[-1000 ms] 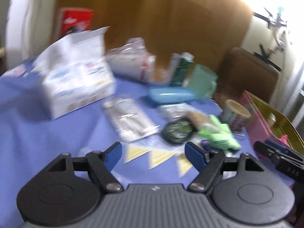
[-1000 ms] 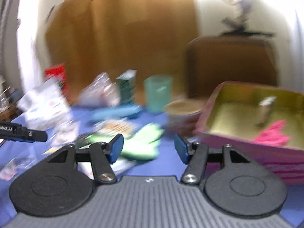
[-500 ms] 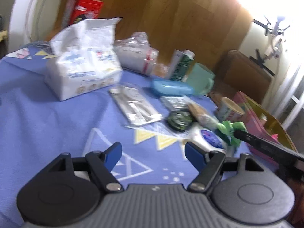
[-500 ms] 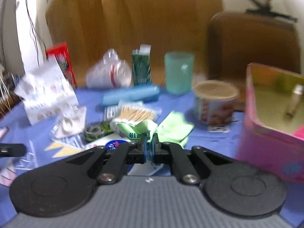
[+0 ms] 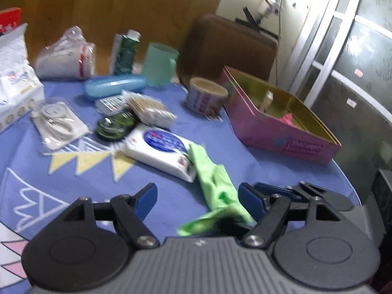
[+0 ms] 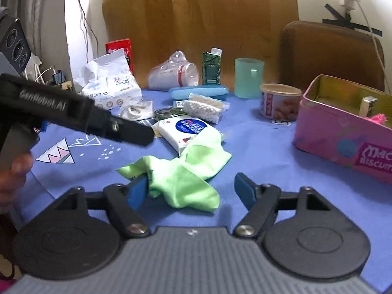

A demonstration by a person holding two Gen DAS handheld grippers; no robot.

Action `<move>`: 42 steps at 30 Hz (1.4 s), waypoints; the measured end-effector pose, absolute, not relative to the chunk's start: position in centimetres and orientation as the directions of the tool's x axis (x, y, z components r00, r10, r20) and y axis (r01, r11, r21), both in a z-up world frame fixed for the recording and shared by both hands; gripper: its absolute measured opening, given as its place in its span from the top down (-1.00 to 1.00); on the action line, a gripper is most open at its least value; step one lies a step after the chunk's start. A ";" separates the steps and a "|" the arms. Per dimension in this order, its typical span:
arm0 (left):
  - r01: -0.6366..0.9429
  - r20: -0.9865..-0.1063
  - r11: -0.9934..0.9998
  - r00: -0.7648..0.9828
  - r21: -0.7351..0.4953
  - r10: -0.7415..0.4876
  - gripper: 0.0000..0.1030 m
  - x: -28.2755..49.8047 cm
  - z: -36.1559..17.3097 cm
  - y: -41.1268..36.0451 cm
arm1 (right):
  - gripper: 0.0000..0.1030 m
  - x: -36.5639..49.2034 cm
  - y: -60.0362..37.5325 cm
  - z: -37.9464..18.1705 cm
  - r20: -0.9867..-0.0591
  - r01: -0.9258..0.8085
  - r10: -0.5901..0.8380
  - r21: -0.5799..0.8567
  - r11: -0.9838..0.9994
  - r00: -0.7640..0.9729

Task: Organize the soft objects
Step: 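Drop the green glove into the pink tin with the left tool, then grasp the white wet-wipes pack with the left tool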

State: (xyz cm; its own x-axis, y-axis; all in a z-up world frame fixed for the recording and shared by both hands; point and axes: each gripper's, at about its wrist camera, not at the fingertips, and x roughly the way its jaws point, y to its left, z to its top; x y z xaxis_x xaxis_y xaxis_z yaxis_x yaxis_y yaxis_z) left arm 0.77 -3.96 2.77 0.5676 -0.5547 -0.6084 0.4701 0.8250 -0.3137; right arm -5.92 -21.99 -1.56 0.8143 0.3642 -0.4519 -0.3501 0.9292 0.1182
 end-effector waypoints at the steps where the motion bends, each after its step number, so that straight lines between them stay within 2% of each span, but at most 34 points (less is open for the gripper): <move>1: 0.473 -0.618 0.822 0.554 -0.318 -0.558 -0.42 1.0 2.6 -4.5 | -0.52 -5.4 -21.8 -1.9 -0.467 -0.352 0.367 0.122 0.928 0.804; 2: 0.478 -0.633 0.818 0.533 -0.321 -0.560 -0.31 1.4 2.1 -5.2 | -0.49 -4.9 -21.9 -2.2 -0.483 -0.355 0.371 0.129 0.926 0.793; 3: 0.480 -0.651 0.815 0.513 -0.323 -0.560 -0.02 1.7 1.6 -5.9 | -0.25 -4.5 -22.0 -2.4 -0.495 -0.362 0.379 0.134 0.922 0.782; 4: 0.481 -0.677 0.811 0.476 -0.334 -0.561 0.10 2.1 0.9 -6.7 | 0.35 -4.7 -21.8 -2.5 -0.482 -0.374 0.379 0.111 0.921 0.790; 5: 0.479 -0.676 0.804 0.463 -0.353 -0.573 0.19 2.3 0.7 -7.0 | 0.68 -5.0 -21.7 -2.4 -0.479 -0.404 0.405 0.112 0.908 0.779; 6: 0.492 -0.670 0.790 0.450 -0.366 -0.590 0.31 2.4 0.9 -7.5 | 0.63 -5.2 -21.9 -2.3 -0.484 -0.385 0.389 0.113 0.916 0.784; 7: 0.512 -0.664 0.777 0.442 -0.366 -0.603 0.36 2.4 1.5 -8.0 | 0.71 -5.5 -22.3 -2.3 -0.472 -0.370 0.376 0.110 0.922 0.797; 11: 0.613 -0.621 0.730 0.454 -0.304 -0.639 0.37 2.6 4.6 -11.8 | 0.76 -6.8 -25.1 -1.1 -0.371 -0.288 0.312 0.120 0.950 0.875; 15: 0.725 -0.546 0.648 0.455 -0.232 -0.704 0.34 2.7 8.3 -17.6 | 0.76 -7.4 -28.5 1.0 -0.235 -0.133 0.147 0.073 0.988 0.961; 20: 0.779 -0.461 0.605 0.481 -0.166 -0.746 -0.14 2.7 10.3 -23.7 | 0.75 -6.3 -34.6 2.9 -0.159 0.074 -0.064 0.056 0.996 0.985; 21: 0.777 -0.454 0.609 0.489 -0.162 -0.745 -0.24 2.7 10.2 -24.5 | 0.74 -5.9 -35.9 3.0 -0.161 0.116 -0.107 0.051 0.992 0.981; 23: 0.764 -0.459 0.625 0.503 -0.160 -0.732 -0.32 2.9 9.9 -25.3 | 0.64 -4.5 -38.8 2.8 -0.179 0.195 -0.183 0.052 0.979 0.967; 24: 0.756 -0.466 0.635 0.508 -0.162 -0.724 -0.32 3.0 9.5 -25.2 | 0.26 -3.7 -40.0 2.4 -0.205 0.228 -0.215 0.042 0.973 0.955; 25: 0.748 -0.474 0.641 0.508 -0.171 -0.720 -0.32 3.0 9.0 -24.9 | -0.50 -2.5 -41.1 1.9 -0.267 0.257 -0.243 0.021 0.966 0.933; 26: 0.741 -0.480 0.646 0.505 -0.185 -0.717 -0.32 3.1 8.6 -24.3 | -0.72 -1.4 -42.0 1.3 -0.333 0.287 -0.270 0.004 0.958 0.904; 27: 0.731 -0.483 0.652 0.505 -0.202 -0.715 -0.34 3.1 8.1 -23.3 | -0.70 -1.2 -42.8 0.7 -0.352 0.313 -0.291 0.006 0.950 0.890; 29: 0.708 -0.483 0.671 0.519 -0.220 -0.706 -0.37 3.4 7.5 -21.0 | -0.70 -2.3 -43.8 0.4 -0.332 0.329 -0.289 0.070 0.942 0.898; 35: 0.522 -0.506 0.817 0.649 -0.246 -0.568 -0.37 3.7 5.4 -9.3 | -0.70 -5.8 -42.2 0.9 -0.207 0.311 -0.271 0.197 0.930 0.940; 39: 0.315 -0.558 0.941 0.762 -0.125 -0.329 -0.38 4.0 3.8 -2.1 | -0.69 -5.1 -39.4 1.8 -0.195 0.103 -0.056 0.240 0.965 0.979; 42: 0.198 -0.585 0.972 0.777 -0.125 -0.234 -0.38 4.2 2.3 2.3 | -0.69 -3.7 -34.8 2.1 -0.243 -0.108 0.156 0.198 0.974 0.958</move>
State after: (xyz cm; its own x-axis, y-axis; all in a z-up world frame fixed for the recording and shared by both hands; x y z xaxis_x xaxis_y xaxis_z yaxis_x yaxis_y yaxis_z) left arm 4.21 2.26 2.31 0.7770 -0.2335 -0.5846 0.1985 0.9722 -0.1245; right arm -3.68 -34.84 2.08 0.9576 0.1555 -0.2426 -0.1082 0.9743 0.1975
